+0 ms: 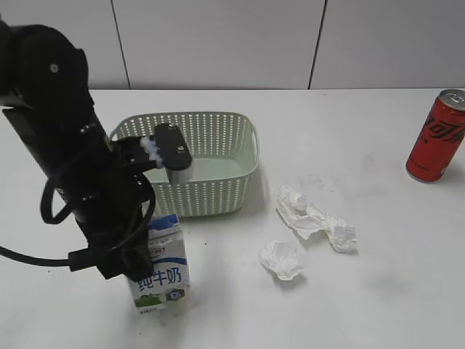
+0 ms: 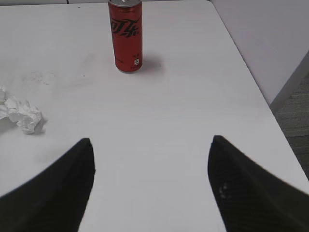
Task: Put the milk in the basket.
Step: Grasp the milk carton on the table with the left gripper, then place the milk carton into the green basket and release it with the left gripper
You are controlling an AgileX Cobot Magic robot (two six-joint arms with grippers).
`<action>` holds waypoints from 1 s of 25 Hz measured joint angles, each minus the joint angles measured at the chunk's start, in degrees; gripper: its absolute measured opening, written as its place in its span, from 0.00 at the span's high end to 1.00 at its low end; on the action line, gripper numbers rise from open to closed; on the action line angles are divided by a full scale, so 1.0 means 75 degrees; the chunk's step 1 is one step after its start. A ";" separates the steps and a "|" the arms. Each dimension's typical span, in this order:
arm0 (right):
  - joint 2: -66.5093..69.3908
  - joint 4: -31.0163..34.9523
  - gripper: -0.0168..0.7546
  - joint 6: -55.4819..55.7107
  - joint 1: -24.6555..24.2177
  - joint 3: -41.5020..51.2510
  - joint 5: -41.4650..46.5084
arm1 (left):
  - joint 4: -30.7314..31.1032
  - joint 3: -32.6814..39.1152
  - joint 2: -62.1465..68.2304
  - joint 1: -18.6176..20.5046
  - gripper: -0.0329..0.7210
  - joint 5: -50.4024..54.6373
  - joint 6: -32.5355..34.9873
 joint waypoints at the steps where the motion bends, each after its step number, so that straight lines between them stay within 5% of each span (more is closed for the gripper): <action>1: 0.0000 0.0000 0.22 0.0000 0.0000 0.0000 0.0000 | -0.0023 0.0000 -0.0160 0.0000 0.52 0.0129 0.0000; 7: 0.0000 0.0000 0.22 0.0000 0.0000 0.0000 0.0000 | 0.0154 -0.0296 -0.1412 0.0000 0.52 0.0389 -0.0504; 12: 0.0000 0.0000 0.22 0.0000 0.0000 0.0000 0.0000 | 0.1846 -0.1193 -0.1853 0.0044 0.52 0.0115 -0.1524; 16: 0.0000 0.0000 0.22 0.0000 0.0000 0.0000 0.0000 | 0.2830 -0.2034 -0.1353 0.0318 0.52 -0.0112 -0.1845; 25: 0.0000 0.0000 0.22 0.0000 0.0000 0.0000 0.0000 | 0.3074 -0.3169 0.0869 0.0937 0.52 -0.0799 -0.1911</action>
